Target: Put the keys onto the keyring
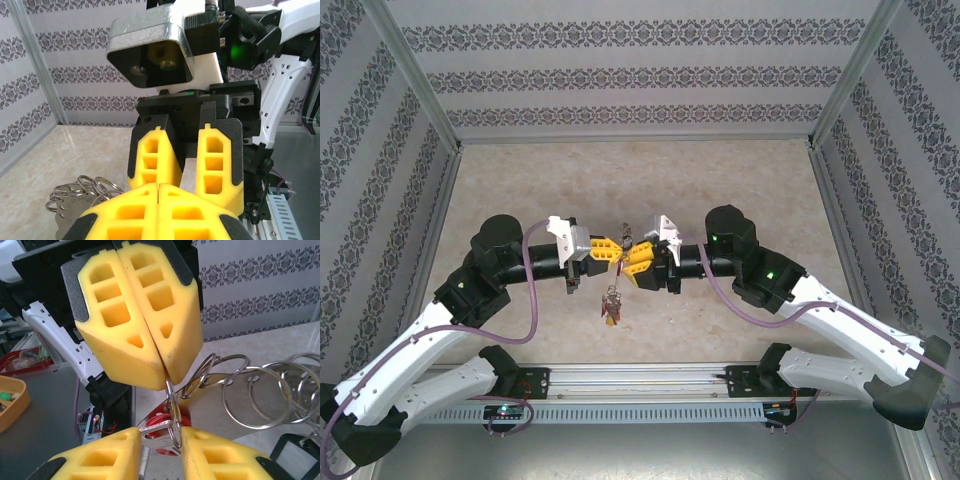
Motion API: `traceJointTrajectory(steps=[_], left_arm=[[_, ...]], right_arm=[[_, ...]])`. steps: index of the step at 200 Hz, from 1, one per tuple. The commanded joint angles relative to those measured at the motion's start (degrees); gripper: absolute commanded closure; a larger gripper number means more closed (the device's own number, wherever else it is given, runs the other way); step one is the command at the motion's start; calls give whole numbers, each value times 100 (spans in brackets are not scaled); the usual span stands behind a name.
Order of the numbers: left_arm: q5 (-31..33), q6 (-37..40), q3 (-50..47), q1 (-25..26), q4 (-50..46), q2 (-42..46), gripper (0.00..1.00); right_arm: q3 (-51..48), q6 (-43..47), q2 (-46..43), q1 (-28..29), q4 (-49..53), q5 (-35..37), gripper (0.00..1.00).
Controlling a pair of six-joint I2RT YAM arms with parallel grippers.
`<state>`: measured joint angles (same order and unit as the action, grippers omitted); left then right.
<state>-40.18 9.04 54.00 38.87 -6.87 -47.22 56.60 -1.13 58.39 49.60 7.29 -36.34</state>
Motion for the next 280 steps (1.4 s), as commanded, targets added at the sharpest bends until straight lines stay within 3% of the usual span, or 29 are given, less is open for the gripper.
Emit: traceJointTrajectory(steps=[1, 93, 176, 280], left_arm=[[-250, -207, -11, -95, 760, 169, 100], [-436, -442, -67, -218, 1035, 225, 100], [-495, -631, -150, -264, 1275, 265, 100], [-569, -804, -235, -323, 1534, 293, 100]], right_arm=[[-97, -220, -118, -39, -612, -58, 71], [-125, -336, -257, -39, -1037, 30, 67], [-149, -351, -128, -39, -1204, -31, 78], [-124, -390, 14, -31, -1410, -121, 79]])
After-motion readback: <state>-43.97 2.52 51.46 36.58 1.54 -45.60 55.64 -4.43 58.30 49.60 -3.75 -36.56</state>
